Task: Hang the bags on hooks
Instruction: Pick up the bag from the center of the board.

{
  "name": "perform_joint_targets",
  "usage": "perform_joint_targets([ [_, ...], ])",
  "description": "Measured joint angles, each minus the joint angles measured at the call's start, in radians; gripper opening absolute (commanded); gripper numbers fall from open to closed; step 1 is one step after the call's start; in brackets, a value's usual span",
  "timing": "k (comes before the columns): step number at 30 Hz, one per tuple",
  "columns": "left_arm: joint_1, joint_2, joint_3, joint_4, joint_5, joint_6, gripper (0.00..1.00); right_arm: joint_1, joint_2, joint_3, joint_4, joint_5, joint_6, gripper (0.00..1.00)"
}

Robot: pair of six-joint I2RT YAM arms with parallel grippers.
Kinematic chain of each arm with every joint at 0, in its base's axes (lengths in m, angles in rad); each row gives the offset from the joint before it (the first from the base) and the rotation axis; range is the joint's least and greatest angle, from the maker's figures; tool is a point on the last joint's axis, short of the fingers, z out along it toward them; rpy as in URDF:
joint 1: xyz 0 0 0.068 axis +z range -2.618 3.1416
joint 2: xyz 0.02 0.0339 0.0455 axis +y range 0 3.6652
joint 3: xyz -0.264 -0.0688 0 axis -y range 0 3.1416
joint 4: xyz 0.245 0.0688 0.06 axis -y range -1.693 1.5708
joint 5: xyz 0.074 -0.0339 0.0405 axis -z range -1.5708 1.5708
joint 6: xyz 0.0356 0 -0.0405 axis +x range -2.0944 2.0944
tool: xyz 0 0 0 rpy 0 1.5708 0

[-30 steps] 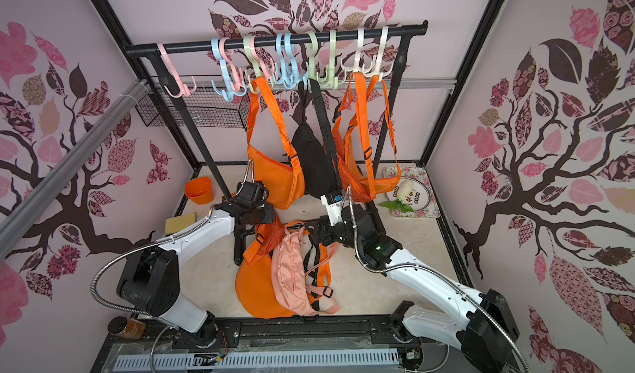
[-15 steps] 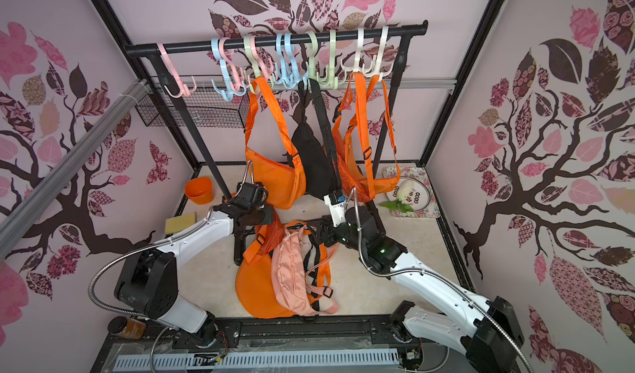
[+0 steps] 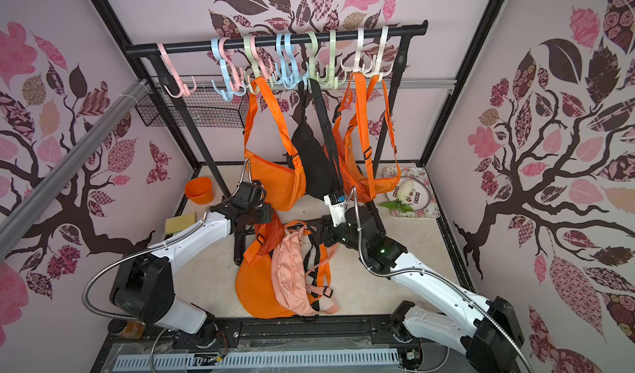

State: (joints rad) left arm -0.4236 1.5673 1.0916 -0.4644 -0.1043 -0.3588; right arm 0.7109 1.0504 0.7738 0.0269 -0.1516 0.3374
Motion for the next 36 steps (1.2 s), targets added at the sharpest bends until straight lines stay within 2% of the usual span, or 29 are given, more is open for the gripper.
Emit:
perform_joint_targets([
  [3, 0.000, 0.035, 0.000, -0.009, -0.003, 0.002, 0.48, 0.000, 0.000, 0.000, 0.000, 0.000, 0.000, 0.69],
  [5, 0.000, 0.050, 0.000, -0.008, -0.004, 0.006, 0.41, 0.000, 0.000, 0.000, 0.000, 0.002, 0.000, 0.69],
  [7, 0.000, 0.065, 0.001, -0.008, -0.006, 0.012, 0.23, 0.000, 0.000, 0.000, 0.000, 0.002, 0.000, 0.69],
  [8, 0.000, 0.073, 0.002, -0.011, -0.009, 0.014, 0.05, 0.000, 0.000, 0.000, 0.000, 0.002, 0.000, 0.69],
  [9, 0.000, 0.081, 0.002, -0.015, -0.014, 0.013, 0.00, 0.000, 0.000, 0.000, 0.000, 0.003, 0.000, 0.69],
  [14, -0.003, 0.029, -0.004, -0.032, -0.058, 0.009, 0.00, 0.000, -0.006, 0.000, -0.002, 0.007, -0.001, 0.68],
  [16, -0.004, -0.072, -0.027, -0.021, -0.075, 0.004, 0.00, 0.000, -0.015, 0.000, -0.004, 0.011, -0.001, 0.67],
  [19, -0.008, -0.294, -0.040, 0.000, -0.097, 0.000, 0.00, 0.000, -0.031, 0.000, -0.001, 0.011, -0.001, 0.66],
  [21, -0.013, -0.413, -0.008, 0.002, -0.098, 0.009, 0.00, 0.000, -0.036, 0.000, 0.005, 0.010, 0.000, 0.66],
  [23, -0.016, -0.466, 0.081, -0.018, -0.095, 0.030, 0.00, -0.001, -0.037, 0.000, 0.014, 0.006, 0.001, 0.65],
  [29, -0.017, -0.452, 0.313, -0.053, -0.094, 0.115, 0.00, -0.001, -0.037, 0.000, 0.023, -0.002, 0.004, 0.65],
  [36, -0.017, -0.351, 0.565, -0.071, -0.091, 0.207, 0.00, -0.001, -0.047, 0.000, 0.018, 0.000, 0.003, 0.65],
])
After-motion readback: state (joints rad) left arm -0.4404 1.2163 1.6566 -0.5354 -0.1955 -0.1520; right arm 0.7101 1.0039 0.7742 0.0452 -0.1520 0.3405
